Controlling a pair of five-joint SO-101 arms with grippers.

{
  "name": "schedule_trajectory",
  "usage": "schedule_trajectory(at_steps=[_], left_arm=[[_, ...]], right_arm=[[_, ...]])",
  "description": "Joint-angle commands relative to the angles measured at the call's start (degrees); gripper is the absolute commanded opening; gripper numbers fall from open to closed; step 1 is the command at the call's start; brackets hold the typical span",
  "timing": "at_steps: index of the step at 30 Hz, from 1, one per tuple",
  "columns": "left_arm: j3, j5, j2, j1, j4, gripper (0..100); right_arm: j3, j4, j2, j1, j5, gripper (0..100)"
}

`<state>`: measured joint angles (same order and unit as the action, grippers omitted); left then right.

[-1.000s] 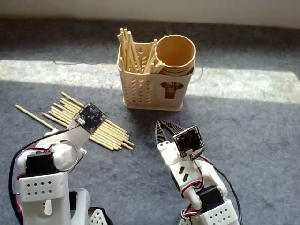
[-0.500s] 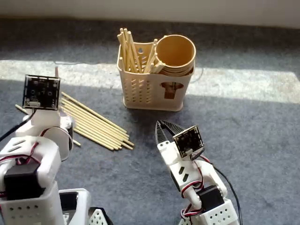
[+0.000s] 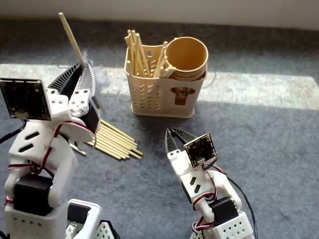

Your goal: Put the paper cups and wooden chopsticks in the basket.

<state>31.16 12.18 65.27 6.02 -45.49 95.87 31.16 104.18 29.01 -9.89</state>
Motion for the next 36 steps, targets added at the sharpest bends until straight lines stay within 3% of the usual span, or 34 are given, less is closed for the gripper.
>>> schedule_trajectory(at_steps=[1, 17, 31, 33, 36], left_arm=[[0.75, 1.23, 0.13, 4.18, 8.35, 0], [1.19, 1.23, -23.43, 6.55, 38.42, 0], [-3.38, 1.14, -36.79, 5.23, 38.59, 1], [-3.30, 1.05, -36.79, 5.14, 38.15, 3], [-4.53, 1.14, -36.79, 5.05, 30.77, 12]], right_arm=[[5.23, -0.13, 0.57, -0.75, 0.09, 0.6], [5.23, -0.13, 0.57, -0.57, 0.09, 0.6], [5.23, -0.13, 0.66, -0.57, 0.00, 0.6], [5.23, -0.13, 0.66, -0.57, 0.00, 0.6], [5.23, -0.13, 0.66, -0.57, 0.00, 0.6]])
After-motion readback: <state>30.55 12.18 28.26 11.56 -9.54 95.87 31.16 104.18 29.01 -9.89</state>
